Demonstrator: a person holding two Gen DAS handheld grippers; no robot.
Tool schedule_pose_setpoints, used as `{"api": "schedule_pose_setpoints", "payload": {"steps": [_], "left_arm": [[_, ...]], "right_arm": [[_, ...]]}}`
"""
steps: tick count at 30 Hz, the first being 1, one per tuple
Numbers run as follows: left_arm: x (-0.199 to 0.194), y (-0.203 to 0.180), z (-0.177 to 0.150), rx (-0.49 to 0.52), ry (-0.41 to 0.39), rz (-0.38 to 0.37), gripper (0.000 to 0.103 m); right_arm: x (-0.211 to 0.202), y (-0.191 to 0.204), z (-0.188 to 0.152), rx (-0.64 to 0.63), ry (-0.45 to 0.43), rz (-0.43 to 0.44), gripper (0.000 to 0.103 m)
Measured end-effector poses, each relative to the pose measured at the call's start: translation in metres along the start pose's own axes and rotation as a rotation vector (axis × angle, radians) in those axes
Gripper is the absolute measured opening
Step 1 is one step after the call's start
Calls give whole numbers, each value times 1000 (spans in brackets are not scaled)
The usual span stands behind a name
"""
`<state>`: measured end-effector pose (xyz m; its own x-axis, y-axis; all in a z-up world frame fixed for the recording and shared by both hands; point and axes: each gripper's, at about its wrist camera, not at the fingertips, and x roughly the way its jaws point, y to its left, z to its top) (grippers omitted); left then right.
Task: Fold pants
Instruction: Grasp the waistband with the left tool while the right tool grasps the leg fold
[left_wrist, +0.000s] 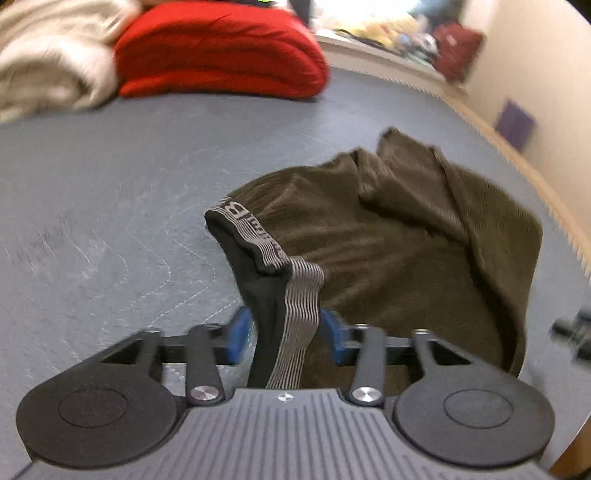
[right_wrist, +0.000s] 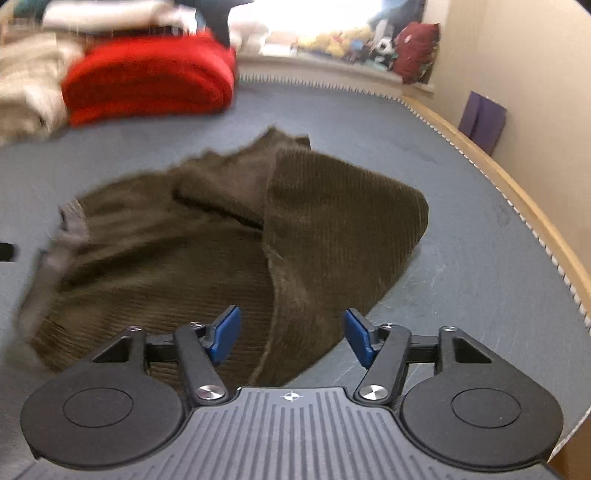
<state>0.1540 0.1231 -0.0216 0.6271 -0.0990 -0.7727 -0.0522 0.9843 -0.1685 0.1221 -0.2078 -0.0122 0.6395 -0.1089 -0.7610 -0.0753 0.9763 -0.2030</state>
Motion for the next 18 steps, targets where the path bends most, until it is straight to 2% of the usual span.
{"api": "schedule_pose_setpoints", "payload": {"steps": [2, 3, 7, 9, 18], "left_arm": [[9, 11, 6, -46, 6, -3, 82], [15, 15, 8, -58, 19, 3, 84], [39, 28, 11, -120, 95, -11, 88], [52, 31, 12, -135, 127, -10, 93], [102, 35, 13, -246, 255, -66, 94]], "right_arm": [[20, 4, 3, -24, 30, -8, 68], [28, 6, 3, -28, 46, -10, 69], [55, 10, 7, -17, 141, -13, 71], [63, 13, 11, -24, 149, -10, 74], [91, 13, 18, -7, 219, -19, 75]]}}
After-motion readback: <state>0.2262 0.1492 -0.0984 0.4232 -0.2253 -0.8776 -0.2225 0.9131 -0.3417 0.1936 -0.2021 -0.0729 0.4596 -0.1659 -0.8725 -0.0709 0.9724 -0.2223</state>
